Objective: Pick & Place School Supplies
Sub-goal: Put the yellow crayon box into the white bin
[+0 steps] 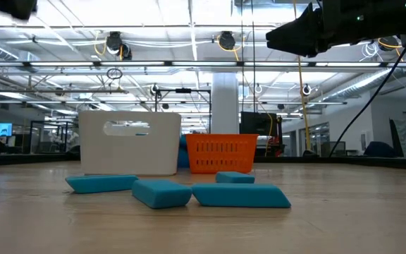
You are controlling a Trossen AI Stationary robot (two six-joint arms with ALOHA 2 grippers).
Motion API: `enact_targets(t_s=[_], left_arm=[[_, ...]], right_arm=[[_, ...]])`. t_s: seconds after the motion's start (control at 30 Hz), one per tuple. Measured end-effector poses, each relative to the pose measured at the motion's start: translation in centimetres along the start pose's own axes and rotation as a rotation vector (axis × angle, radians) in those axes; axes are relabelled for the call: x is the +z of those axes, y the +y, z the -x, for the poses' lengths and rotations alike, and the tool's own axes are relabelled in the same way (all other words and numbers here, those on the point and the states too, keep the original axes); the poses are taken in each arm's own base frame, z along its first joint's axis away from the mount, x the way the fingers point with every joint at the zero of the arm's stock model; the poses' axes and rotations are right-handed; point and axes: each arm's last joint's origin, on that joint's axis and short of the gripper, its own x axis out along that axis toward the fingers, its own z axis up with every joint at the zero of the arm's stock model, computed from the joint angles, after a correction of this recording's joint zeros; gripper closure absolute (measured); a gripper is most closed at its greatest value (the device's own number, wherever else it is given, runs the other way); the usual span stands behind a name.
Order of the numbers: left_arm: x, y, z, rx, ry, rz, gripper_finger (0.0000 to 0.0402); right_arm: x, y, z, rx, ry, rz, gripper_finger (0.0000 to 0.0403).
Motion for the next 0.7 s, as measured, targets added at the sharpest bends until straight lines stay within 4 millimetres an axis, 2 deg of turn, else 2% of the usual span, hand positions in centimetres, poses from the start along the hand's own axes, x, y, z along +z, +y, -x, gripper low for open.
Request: enact_targets(t_s=[0.2, 0.33, 0.53, 0.7], left_arm=[[0.4, 0.1, -3.8, 0.050, 0.191, 0.051, 0.0082], [1.0, 0.2, -4.6, 0.055, 0.221, 0.105, 0.0082], [1.2, 0.3, -4.7, 0.059, 0.217, 0.168, 0.0083], [1.3, 0.2, -4.8, 0.046, 0.206, 0.045, 0.0083]], right_arm=[[0.0, 0.0, 0.0, 0.000, 0.000, -0.001, 0.0156], [0.0, 0.0, 0.0, 0.000, 0.000, -0.001, 0.0156], [-0.1, 0.0, 0.0, 0.002, 0.010, -0.010, 0.0156], [-0.2, 0.0, 0.0, 0.002, 0.014, -0.007, 0.0156]])
